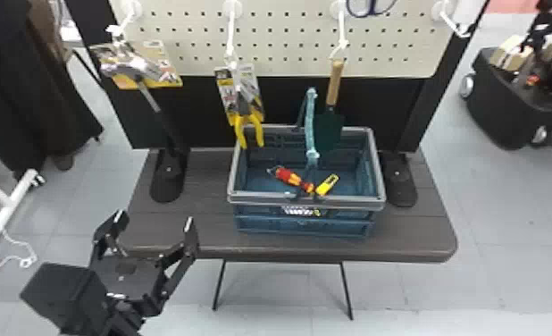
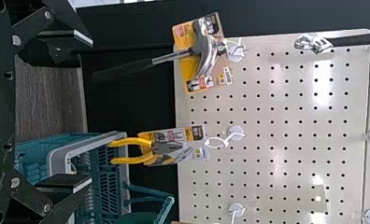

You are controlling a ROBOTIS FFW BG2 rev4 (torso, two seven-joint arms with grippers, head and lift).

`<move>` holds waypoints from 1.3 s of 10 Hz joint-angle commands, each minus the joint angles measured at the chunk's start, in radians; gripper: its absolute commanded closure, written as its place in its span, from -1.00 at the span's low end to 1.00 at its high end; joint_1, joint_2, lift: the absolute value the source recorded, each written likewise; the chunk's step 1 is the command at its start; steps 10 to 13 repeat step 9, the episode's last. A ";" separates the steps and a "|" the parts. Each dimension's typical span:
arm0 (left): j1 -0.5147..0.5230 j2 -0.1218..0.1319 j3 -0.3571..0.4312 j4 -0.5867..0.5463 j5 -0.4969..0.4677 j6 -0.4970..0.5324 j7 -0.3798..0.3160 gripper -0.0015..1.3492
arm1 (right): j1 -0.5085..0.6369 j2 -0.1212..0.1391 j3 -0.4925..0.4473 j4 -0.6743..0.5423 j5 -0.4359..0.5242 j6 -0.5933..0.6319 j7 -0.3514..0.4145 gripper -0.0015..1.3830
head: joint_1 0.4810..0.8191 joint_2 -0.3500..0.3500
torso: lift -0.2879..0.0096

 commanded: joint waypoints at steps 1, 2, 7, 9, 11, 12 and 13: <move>-0.001 0.001 -0.001 0.000 0.000 -0.001 0.000 -0.61 | -0.001 0.000 0.000 -0.007 -0.002 0.005 -0.004 0.49 | 1.00 0.02 | 0.27; -0.004 0.001 -0.002 0.000 0.000 0.001 0.000 -0.61 | -0.001 0.000 0.000 -0.009 -0.008 0.005 -0.005 0.49 | 1.00 0.02 | 0.27; -0.004 0.001 -0.004 0.000 0.000 0.002 0.000 -0.61 | 0.006 0.000 0.003 -0.004 -0.031 0.003 -0.017 0.73 | 1.00 0.02 | 0.27; -0.004 0.002 -0.004 0.000 0.000 0.002 0.000 -0.61 | 0.010 0.000 0.003 0.001 -0.045 -0.009 -0.024 0.73 | 1.00 0.02 | 0.27; -0.004 0.002 -0.004 0.000 0.000 0.002 0.000 -0.61 | 0.010 0.000 0.003 0.001 -0.045 -0.009 -0.024 0.73 | 1.00 0.02 | 0.27; -0.004 0.002 -0.004 0.000 0.000 0.002 0.000 -0.61 | 0.010 0.000 0.003 0.001 -0.045 -0.009 -0.024 0.73 | 1.00 0.02 | 0.27; -0.004 0.002 -0.004 0.000 0.000 0.002 0.000 -0.61 | 0.010 0.000 0.003 0.001 -0.045 -0.009 -0.024 0.73 | 1.00 0.02 | 0.27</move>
